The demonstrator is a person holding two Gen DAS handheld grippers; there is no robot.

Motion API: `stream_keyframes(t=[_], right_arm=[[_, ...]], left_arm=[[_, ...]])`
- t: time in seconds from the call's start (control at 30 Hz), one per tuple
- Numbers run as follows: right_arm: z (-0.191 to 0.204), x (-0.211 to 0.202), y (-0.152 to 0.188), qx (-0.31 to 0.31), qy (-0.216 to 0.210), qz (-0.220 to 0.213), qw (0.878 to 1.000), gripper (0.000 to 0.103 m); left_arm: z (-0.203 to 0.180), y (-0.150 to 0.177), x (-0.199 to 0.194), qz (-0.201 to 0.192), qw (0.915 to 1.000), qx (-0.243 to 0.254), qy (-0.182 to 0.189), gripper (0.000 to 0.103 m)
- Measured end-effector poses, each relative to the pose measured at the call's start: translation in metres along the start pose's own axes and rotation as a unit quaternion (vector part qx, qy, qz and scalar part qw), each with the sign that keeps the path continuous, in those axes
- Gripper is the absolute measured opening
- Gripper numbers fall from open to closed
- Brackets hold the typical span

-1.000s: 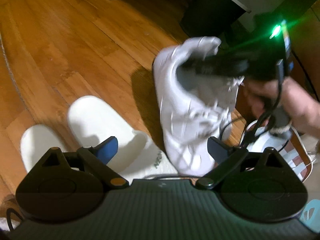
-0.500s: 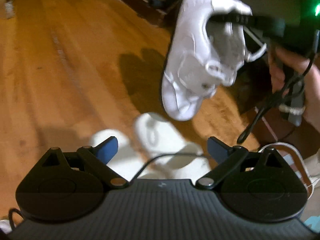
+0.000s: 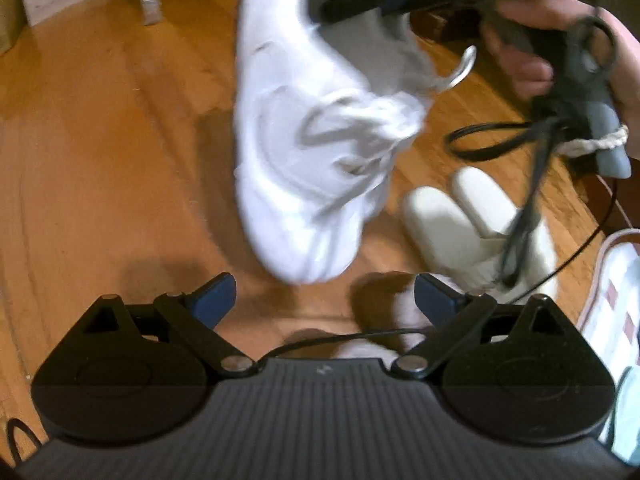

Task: Organize scattered shoes
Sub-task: 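Lift the sneakers with the right tool and set them beyond the slides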

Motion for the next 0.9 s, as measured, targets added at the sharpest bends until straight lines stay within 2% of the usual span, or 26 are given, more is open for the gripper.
stream_keyframes(t=[0.1, 0.2, 0.23, 0.3, 0.33, 0.37, 0.43, 0.47, 0.6, 0.7, 0.73, 0.8, 0.9], right_arm=[[0.030, 0.028, -0.002, -0.020, -0.025, 0.024, 0.999, 0.019], [0.054, 0.054, -0.009, -0.056, -0.033, 0.042, 0.997, 0.020], [0.057, 0.062, -0.011, -0.060, -0.035, 0.049, 0.996, 0.024], [0.058, 0.070, -0.015, -0.056, -0.037, 0.057, 0.996, 0.040], [0.057, 0.071, -0.019, -0.048, -0.036, 0.051, 0.997, 0.059], [0.055, 0.064, -0.024, -0.041, -0.039, 0.030, 0.998, 0.071], [0.050, 0.046, -0.028, -0.035, -0.053, -0.005, 0.998, 0.082], [0.041, 0.035, -0.027, -0.024, -0.065, -0.009, 0.998, 0.081], [0.002, 0.012, 0.008, -0.004, -0.046, 0.046, 0.998, 0.073], [-0.043, 0.002, 0.052, 0.025, -0.004, 0.134, 0.991, 0.072], [-0.066, -0.002, 0.074, 0.042, 0.017, 0.182, 0.982, 0.067], [-0.098, -0.012, 0.105, 0.062, 0.044, 0.253, 0.965, 0.066], [-0.125, -0.027, 0.141, 0.072, 0.077, 0.319, 0.942, 0.067]], left_arm=[[0.023, -0.005, 0.007, -0.002, 0.9995, -0.031, -0.003, 0.097], [0.032, -0.008, 0.010, -0.004, 0.9995, -0.030, -0.010, 0.097], [0.034, -0.009, 0.011, -0.006, 0.9995, -0.029, -0.014, 0.097], [0.040, -0.013, 0.018, -0.004, 0.9993, -0.032, -0.020, 0.097], [0.043, -0.015, 0.023, -0.002, 0.9990, -0.038, -0.023, 0.097], [0.046, -0.016, 0.029, 0.001, 0.9988, -0.043, -0.025, 0.097], [0.050, -0.018, 0.037, 0.008, 0.9981, -0.055, -0.028, 0.097], [0.051, -0.019, 0.041, 0.012, 0.9977, -0.061, -0.029, 0.097], [0.045, -0.022, 0.057, 0.019, 0.9961, -0.082, -0.028, 0.097], [0.038, -0.022, 0.071, 0.039, 0.9930, -0.103, -0.043, 0.097], [0.039, -0.020, 0.070, 0.044, 0.9920, -0.108, -0.048, 0.097], [0.036, -0.013, 0.070, 0.061, 0.9894, -0.122, -0.050, 0.097], [0.028, -0.001, 0.066, 0.068, 0.9887, -0.131, -0.027, 0.097]])
Point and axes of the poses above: each gripper's, at about its wrist camera, not at the fingertips, and x roughly the way its jaws point, z to its left, y to its underside, the point moved 6 cm from there along x, roughly the way its jaws point, and after that the axes turned 9 degrees about -x, right-handed, at the moved point
